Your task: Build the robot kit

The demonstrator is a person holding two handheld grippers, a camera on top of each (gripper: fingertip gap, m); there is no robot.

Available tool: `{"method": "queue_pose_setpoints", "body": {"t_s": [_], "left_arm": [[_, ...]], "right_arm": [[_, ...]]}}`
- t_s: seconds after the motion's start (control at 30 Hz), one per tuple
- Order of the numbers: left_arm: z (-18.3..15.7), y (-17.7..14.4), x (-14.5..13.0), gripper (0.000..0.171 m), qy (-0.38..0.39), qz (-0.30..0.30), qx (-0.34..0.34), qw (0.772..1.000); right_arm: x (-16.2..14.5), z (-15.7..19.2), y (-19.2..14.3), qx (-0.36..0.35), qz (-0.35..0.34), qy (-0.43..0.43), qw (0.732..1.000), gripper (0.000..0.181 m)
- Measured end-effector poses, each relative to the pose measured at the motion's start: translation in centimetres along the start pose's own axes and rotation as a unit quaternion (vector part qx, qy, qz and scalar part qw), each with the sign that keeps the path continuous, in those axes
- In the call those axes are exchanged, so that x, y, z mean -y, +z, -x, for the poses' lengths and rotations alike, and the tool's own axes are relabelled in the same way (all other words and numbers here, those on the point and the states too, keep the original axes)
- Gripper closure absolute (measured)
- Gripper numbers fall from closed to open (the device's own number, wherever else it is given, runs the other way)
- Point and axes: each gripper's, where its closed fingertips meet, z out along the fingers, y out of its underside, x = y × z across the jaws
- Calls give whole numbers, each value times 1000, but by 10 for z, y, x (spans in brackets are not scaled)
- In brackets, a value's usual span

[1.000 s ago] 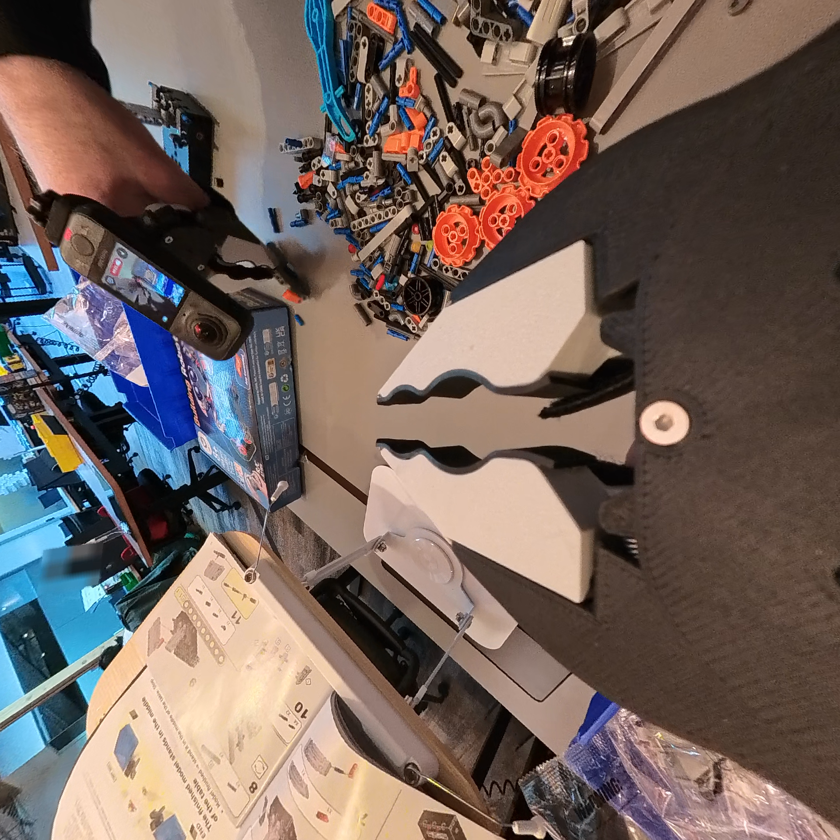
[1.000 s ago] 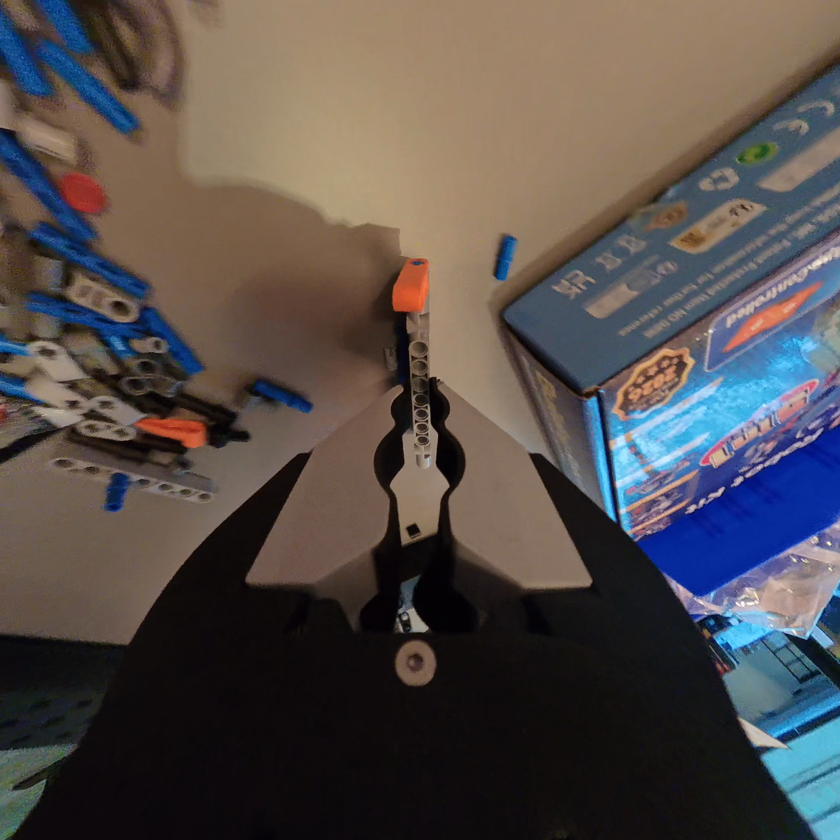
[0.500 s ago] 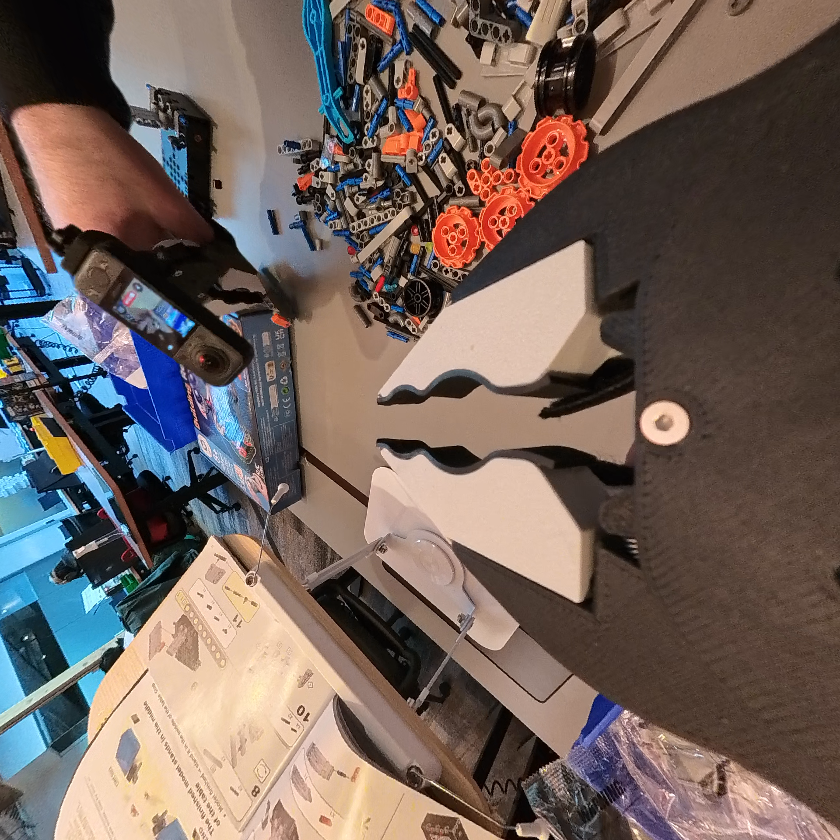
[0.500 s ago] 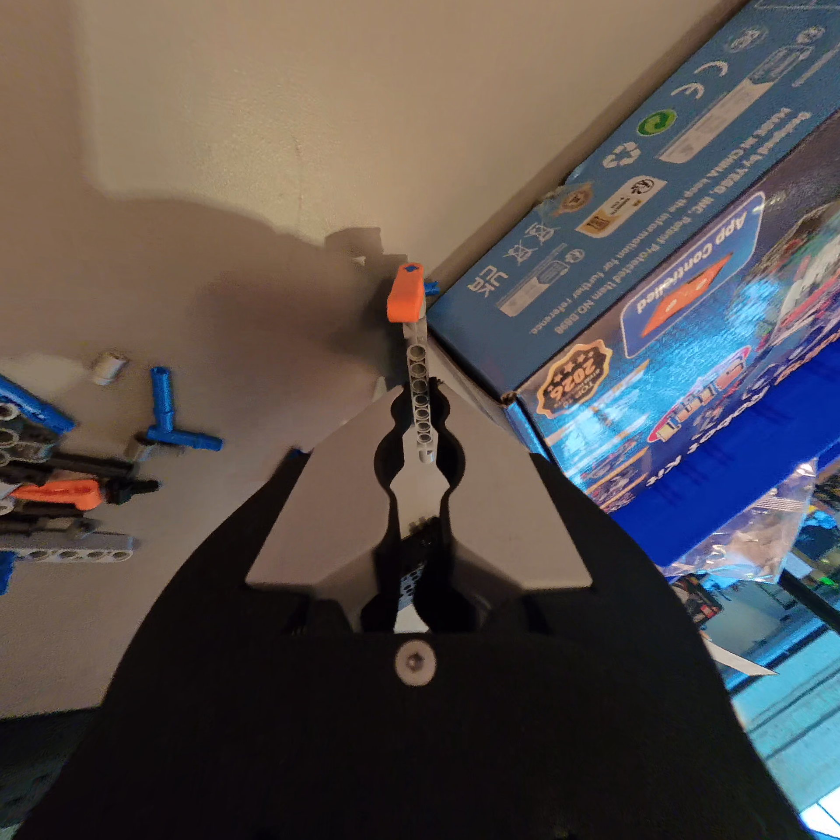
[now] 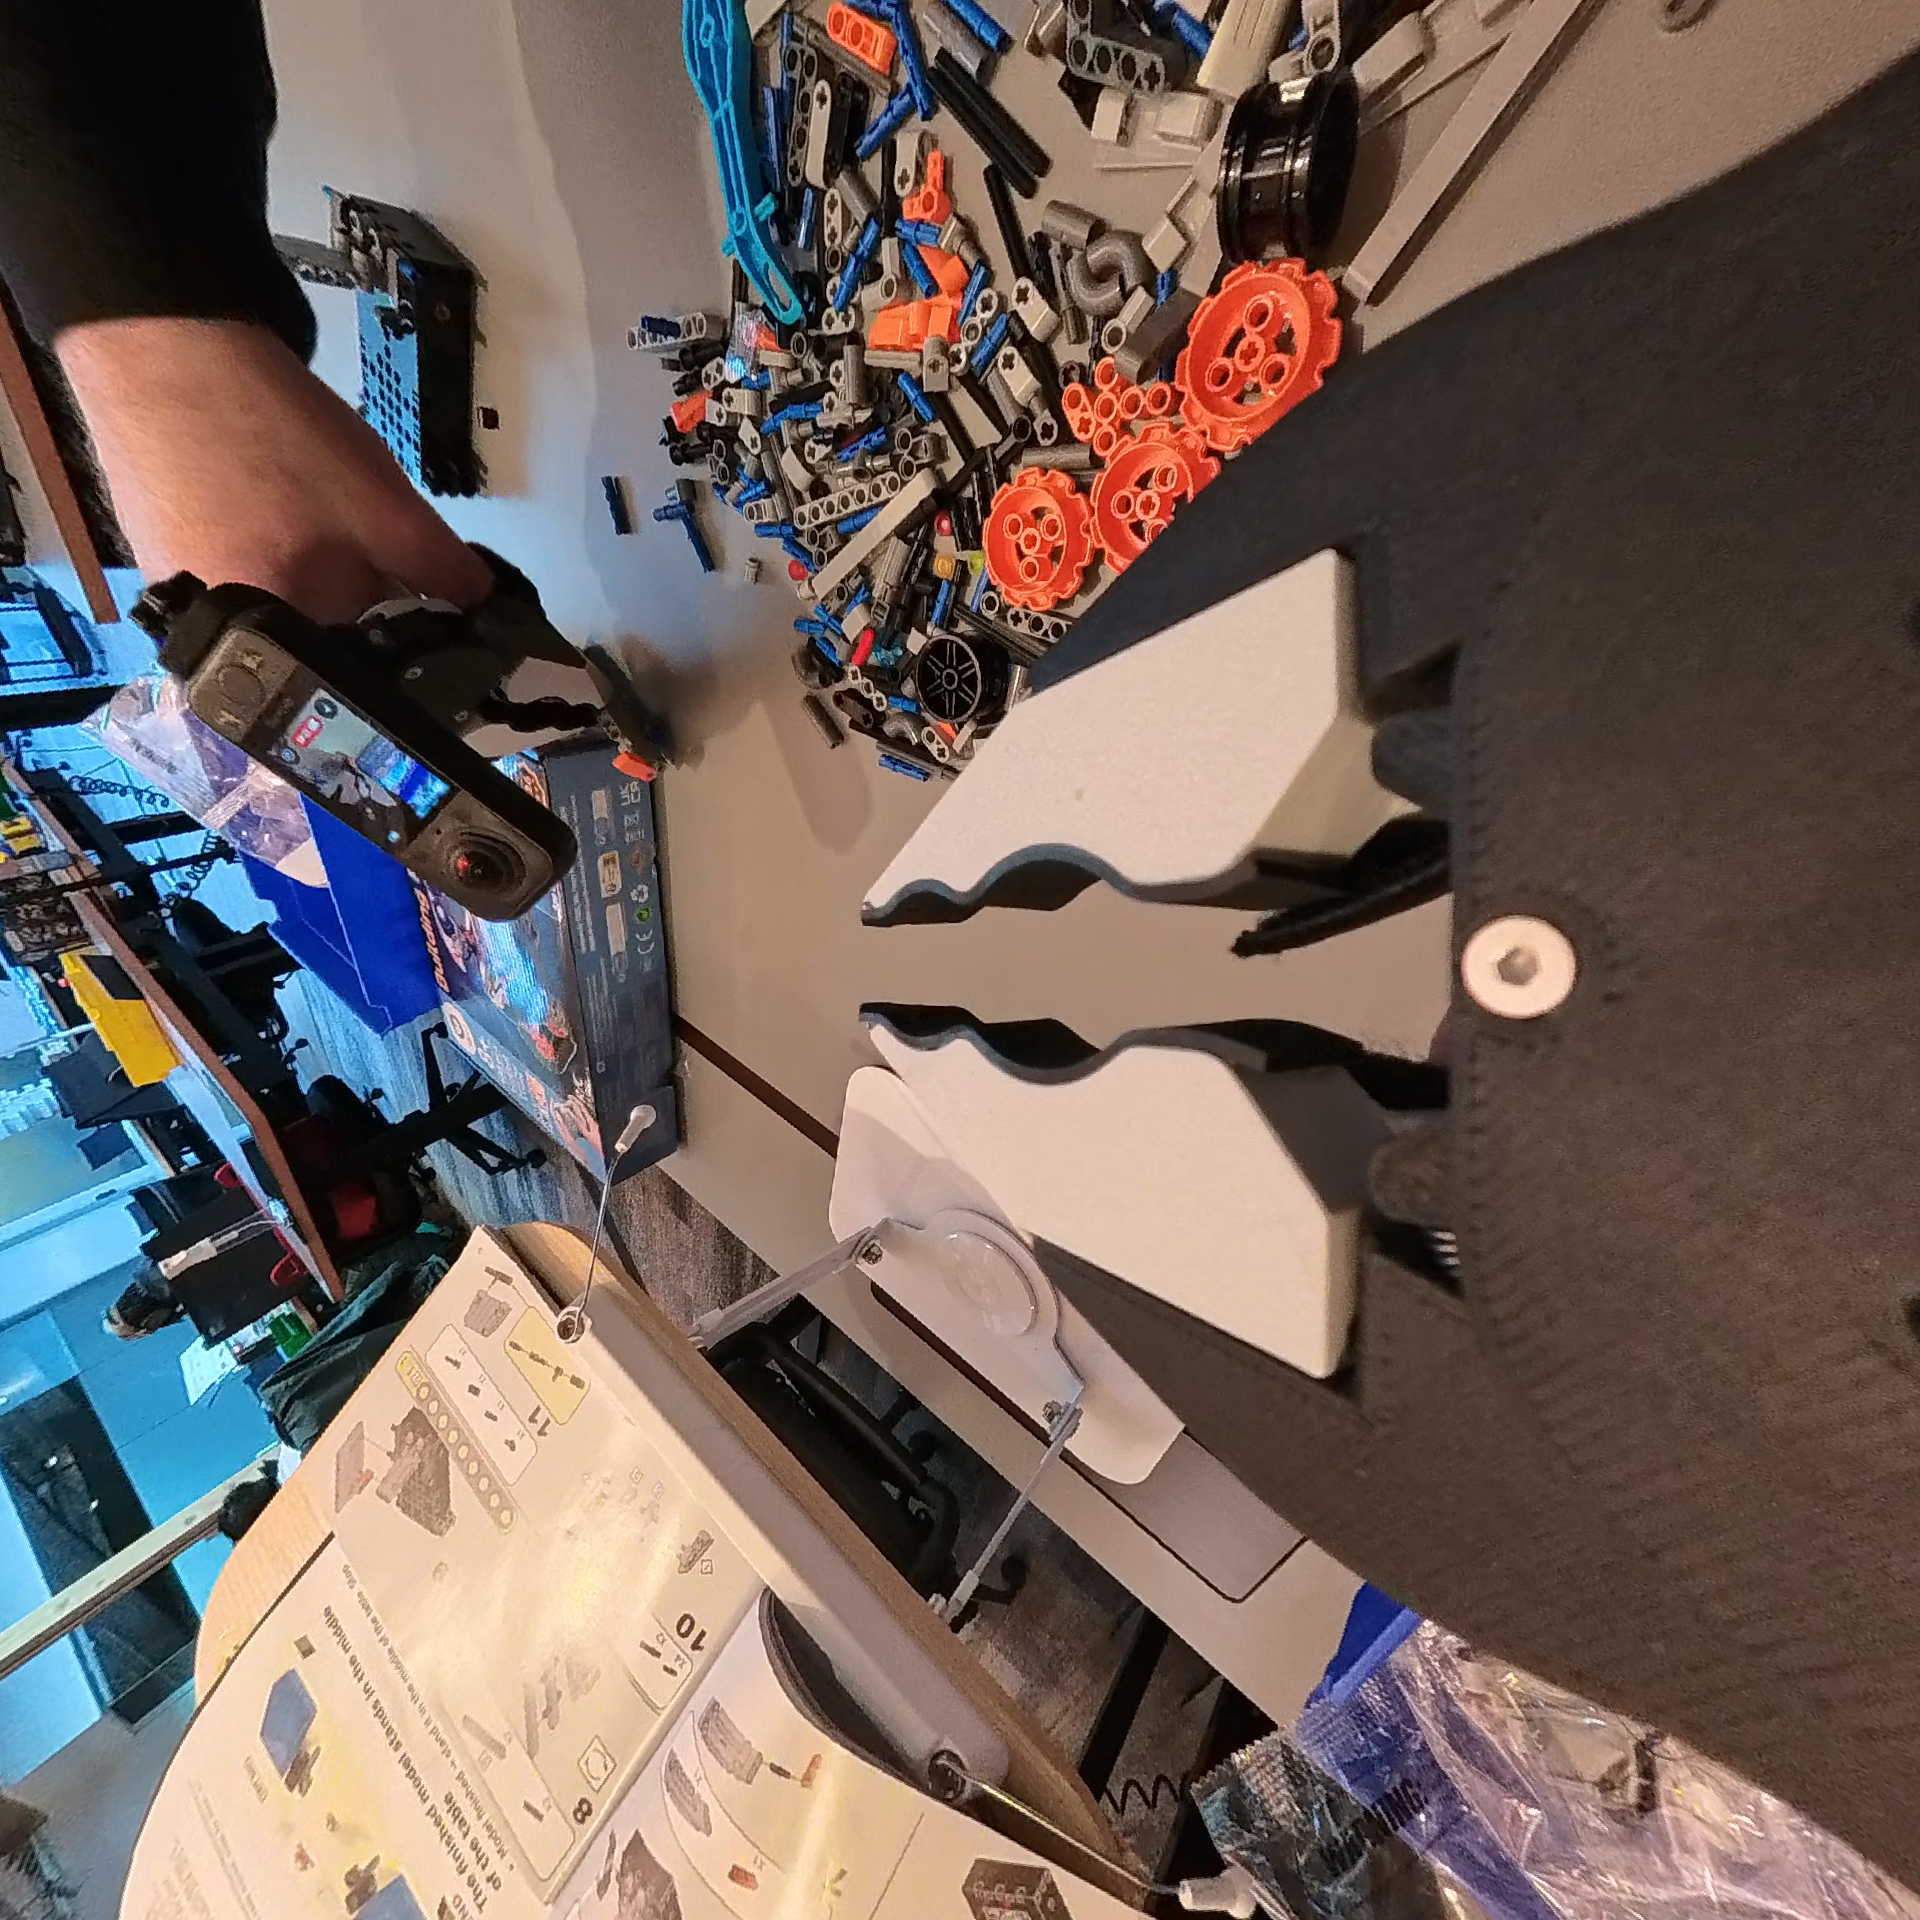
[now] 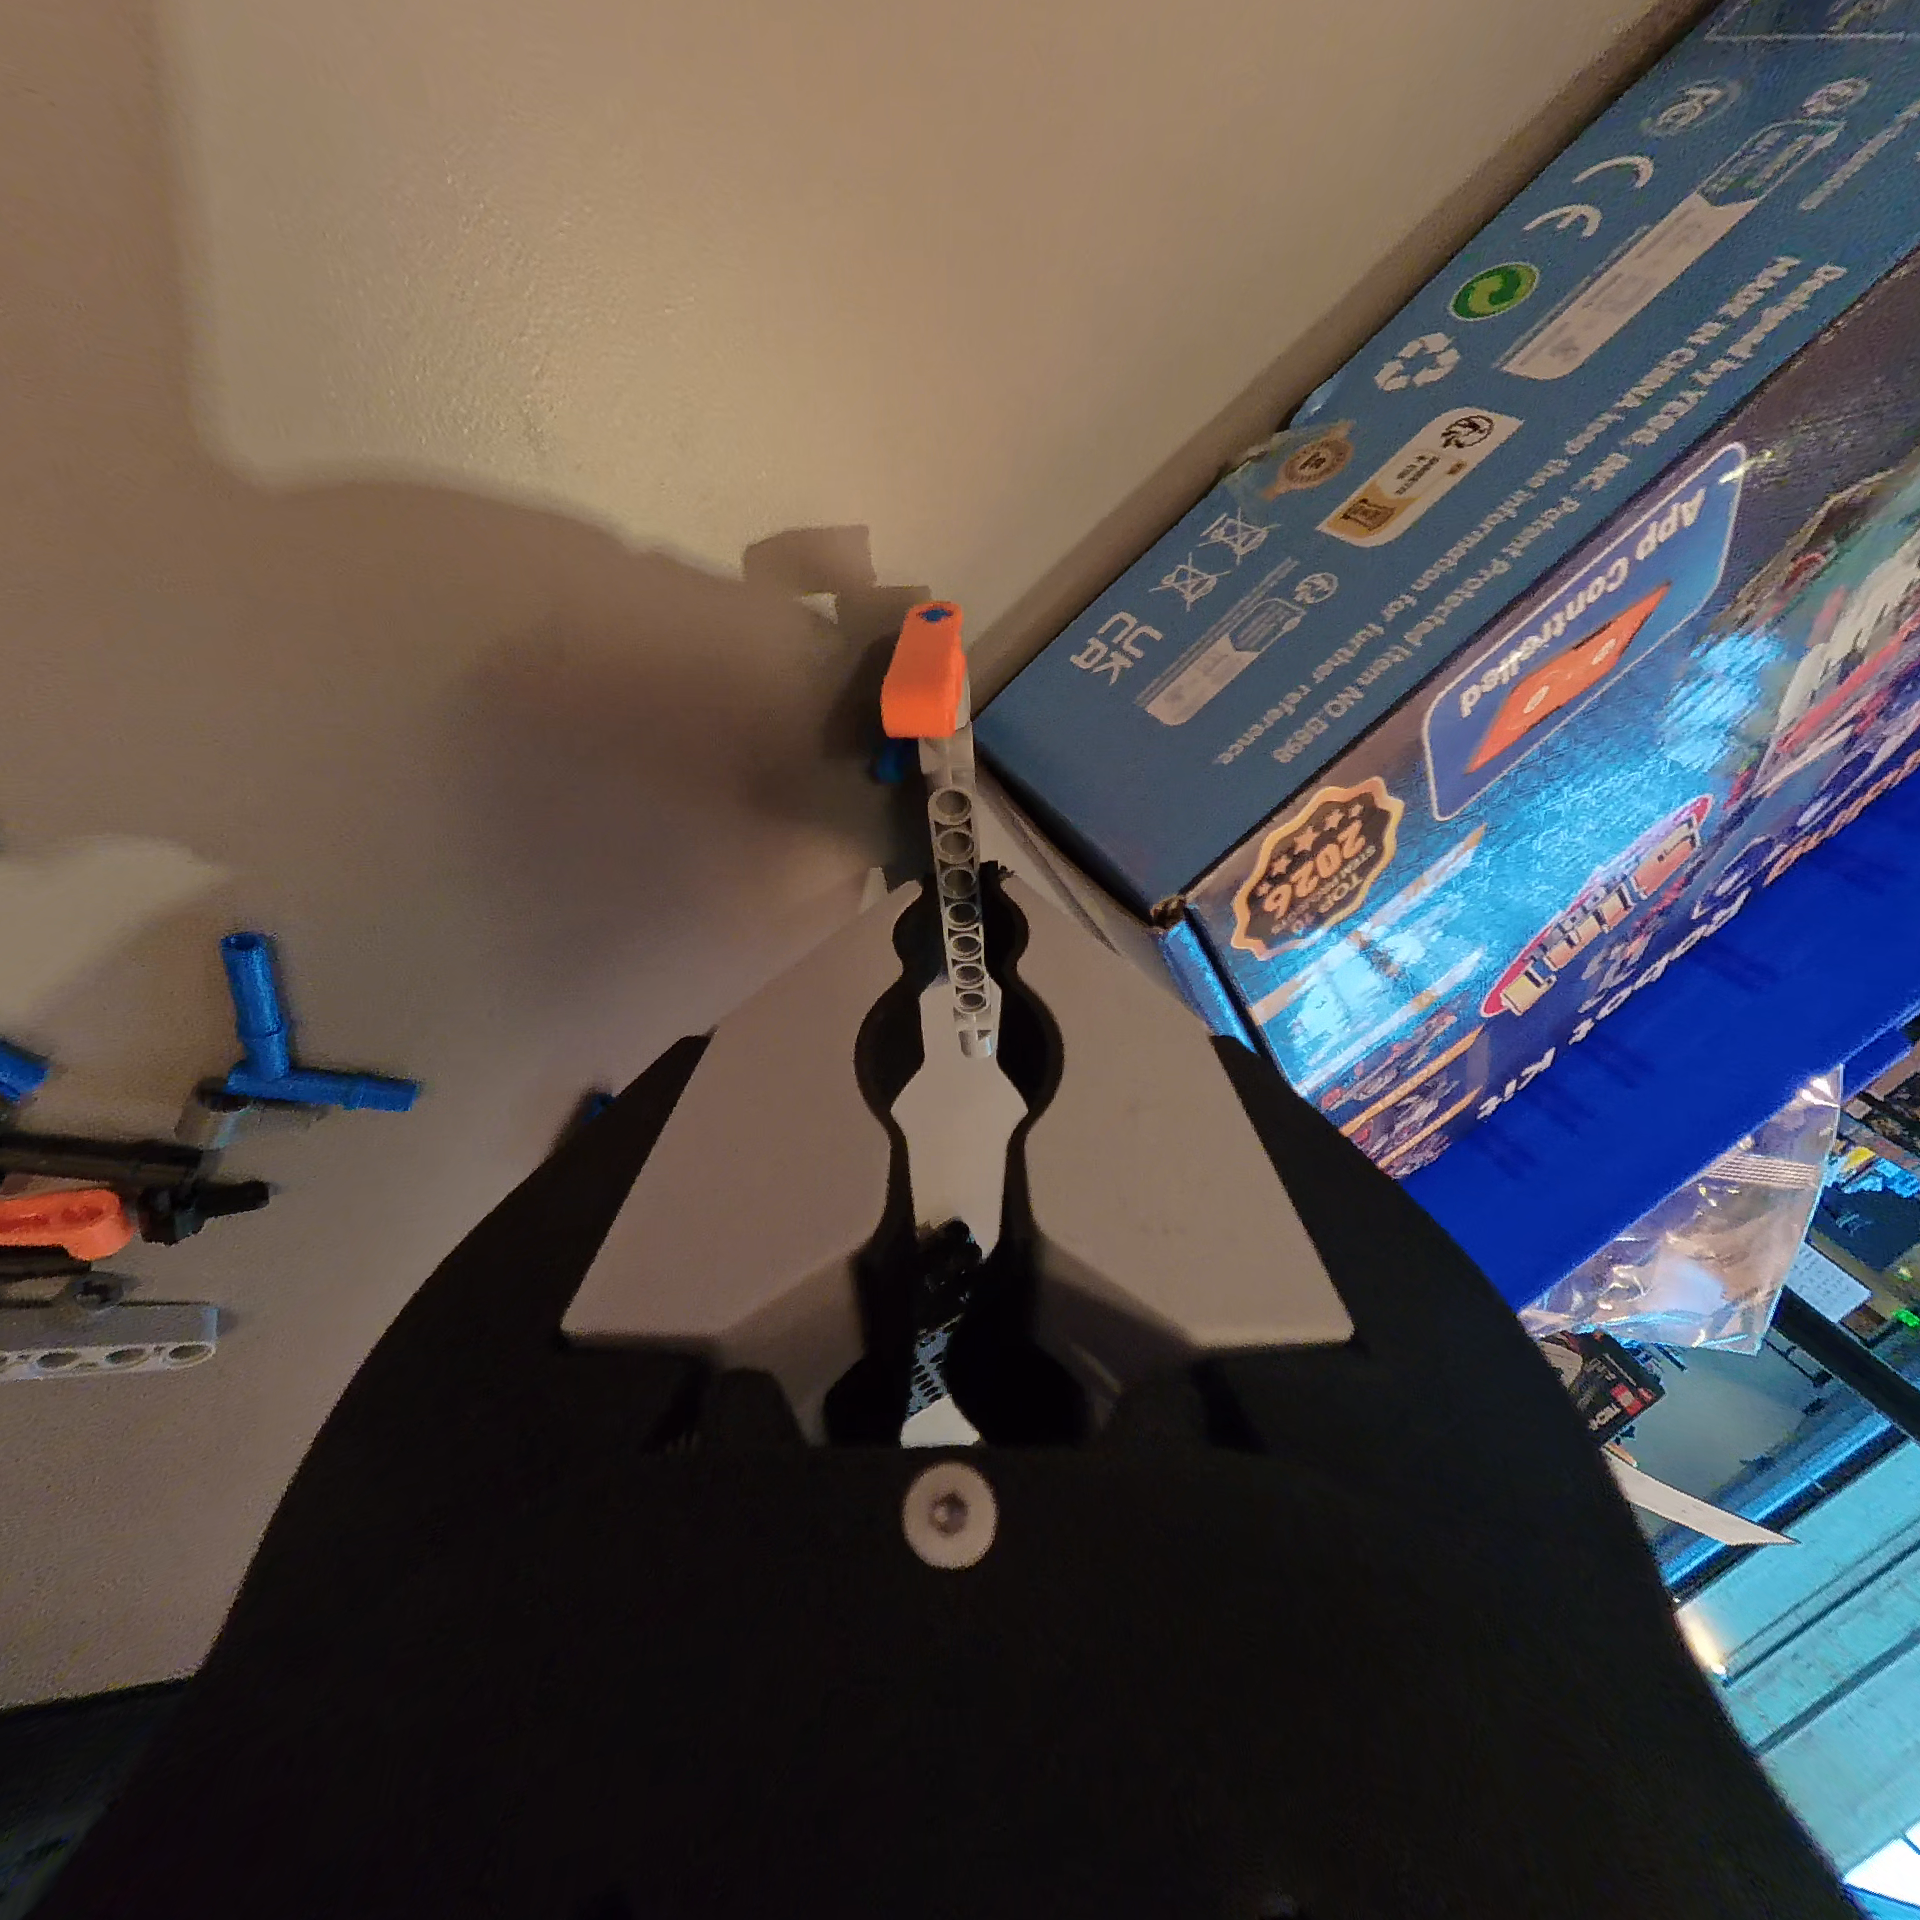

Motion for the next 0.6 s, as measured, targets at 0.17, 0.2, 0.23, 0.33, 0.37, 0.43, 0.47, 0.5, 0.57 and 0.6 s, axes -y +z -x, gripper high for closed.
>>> {"method": "queue_pose_setpoints", "body": {"t_s": [0.17,0.2,0.23,0.33,0.37,0.43,0.47,0.5,0.57,0.6], "left_arm": [[0,0,0,159,3,0,0,1000],[0,-1,0,159,3,1,1,1000],[0,-1,0,159,4,1,2,1000],[0,0,0,159,2,1,1,1000],[0,0,0,159,3,2,1,1000],[0,0,0,159,3,2,1,1000],[-1,0,0,159,3,2,0,1000],[-1,1,0,159,4,2,0,1000],[-3,2,-1,159,3,2,-3,1000],[-3,2,-1,159,4,2,-4,1000]], "right_arm": [[0,5,-1,23,0,-7,1000,176],[1,8,-3,31,-4,-8,999,176],[1,13,-5,40,-8,-9,999,176],[1,31,-15,59,-13,-24,998,176],[1,37,-18,70,-16,-26,997,176],[-1,49,-24,85,-15,-32,996,176],[-3,55,-26,90,-11,-36,995,176],[-4,62,-30,100,-11,-39,994,176],[-4,78,-38,122,-17,-45,991,176],[-5,85,-42,127,-18,-48,991,176]]}}
